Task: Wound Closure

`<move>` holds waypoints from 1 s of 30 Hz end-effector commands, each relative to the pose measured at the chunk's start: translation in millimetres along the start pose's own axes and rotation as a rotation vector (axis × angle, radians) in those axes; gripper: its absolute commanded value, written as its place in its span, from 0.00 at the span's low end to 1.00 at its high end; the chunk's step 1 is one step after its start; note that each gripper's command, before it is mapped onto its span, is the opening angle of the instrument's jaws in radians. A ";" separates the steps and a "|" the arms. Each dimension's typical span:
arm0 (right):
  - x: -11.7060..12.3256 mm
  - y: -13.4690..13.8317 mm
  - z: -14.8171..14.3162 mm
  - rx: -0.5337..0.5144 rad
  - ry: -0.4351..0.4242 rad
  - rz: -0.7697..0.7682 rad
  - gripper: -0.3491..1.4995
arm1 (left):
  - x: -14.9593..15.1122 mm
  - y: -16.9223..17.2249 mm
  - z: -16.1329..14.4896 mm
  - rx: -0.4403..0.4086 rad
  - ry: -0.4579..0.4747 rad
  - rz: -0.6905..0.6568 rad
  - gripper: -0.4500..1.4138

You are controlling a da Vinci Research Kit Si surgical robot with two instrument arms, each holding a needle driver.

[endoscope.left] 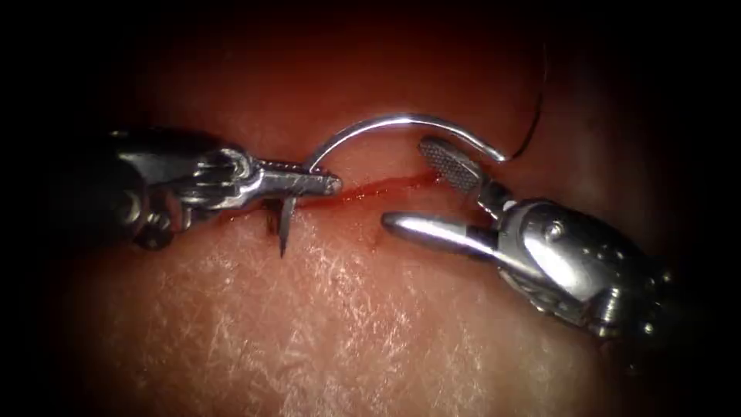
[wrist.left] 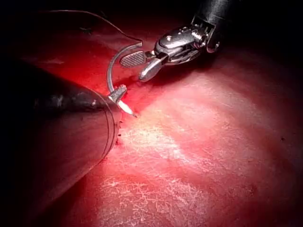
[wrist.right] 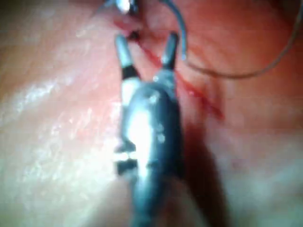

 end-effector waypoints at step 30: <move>2.9 0.0 -0.8 -0.023 0.023 -0.010 0.00 | -0.9 -0.5 1.2 -0.050 -0.042 -0.019 0.00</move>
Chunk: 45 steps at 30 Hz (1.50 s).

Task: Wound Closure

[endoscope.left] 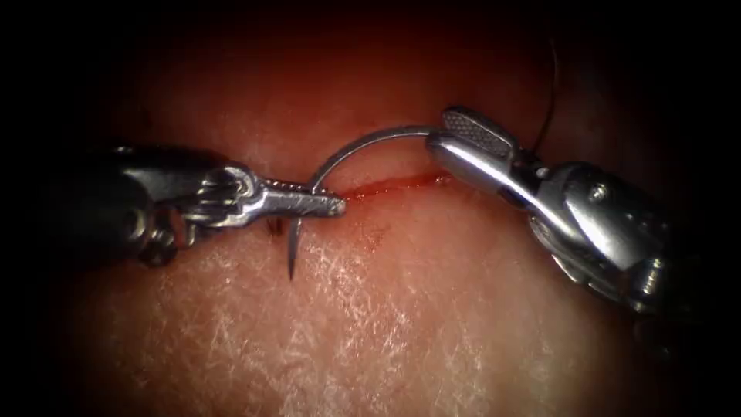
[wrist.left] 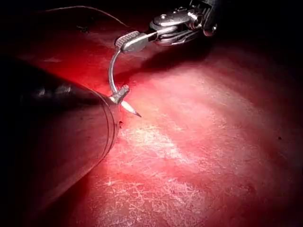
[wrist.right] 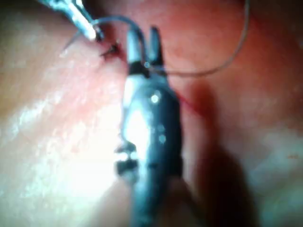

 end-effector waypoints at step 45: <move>6.2 -4.3 4.6 -0.337 -0.384 -0.173 0.00 | -0.8 -1.5 2.1 0.640 0.016 0.985 0.69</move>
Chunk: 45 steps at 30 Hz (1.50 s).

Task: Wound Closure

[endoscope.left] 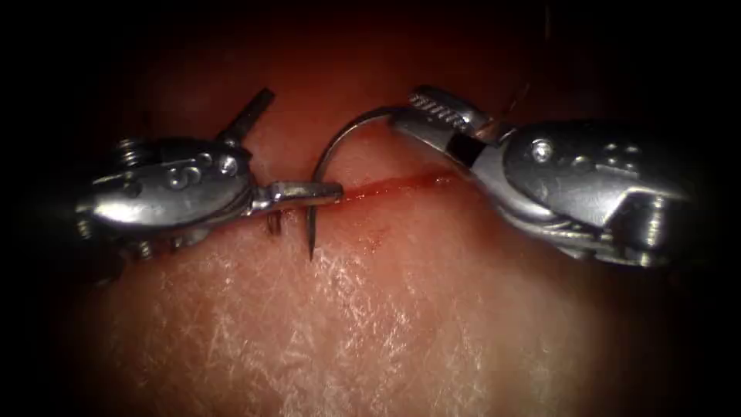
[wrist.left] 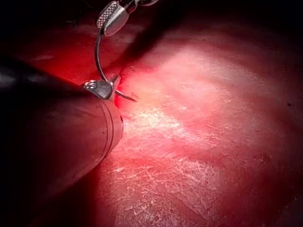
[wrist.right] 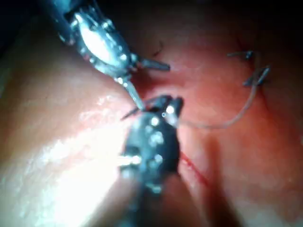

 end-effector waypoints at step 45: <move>-4.4 -3.9 0.6 0.295 0.263 0.047 0.99 | -0.2 0.5 -0.9 -0.461 -0.086 -0.841 0.00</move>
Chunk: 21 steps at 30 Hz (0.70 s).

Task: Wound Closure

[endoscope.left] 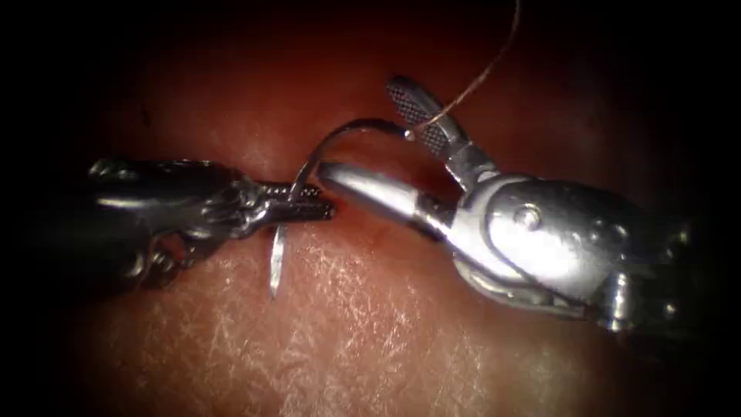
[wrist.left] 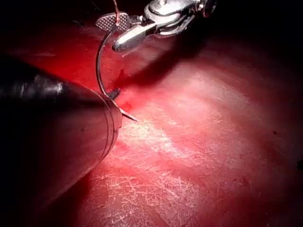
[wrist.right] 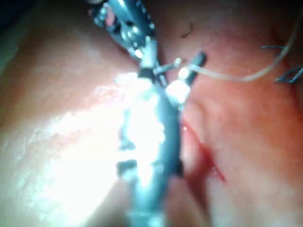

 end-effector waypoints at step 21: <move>-1.9 2.0 0.0 0.065 0.050 -0.130 0.70 | -2.2 3.0 2.1 -0.287 -0.143 -0.177 0.00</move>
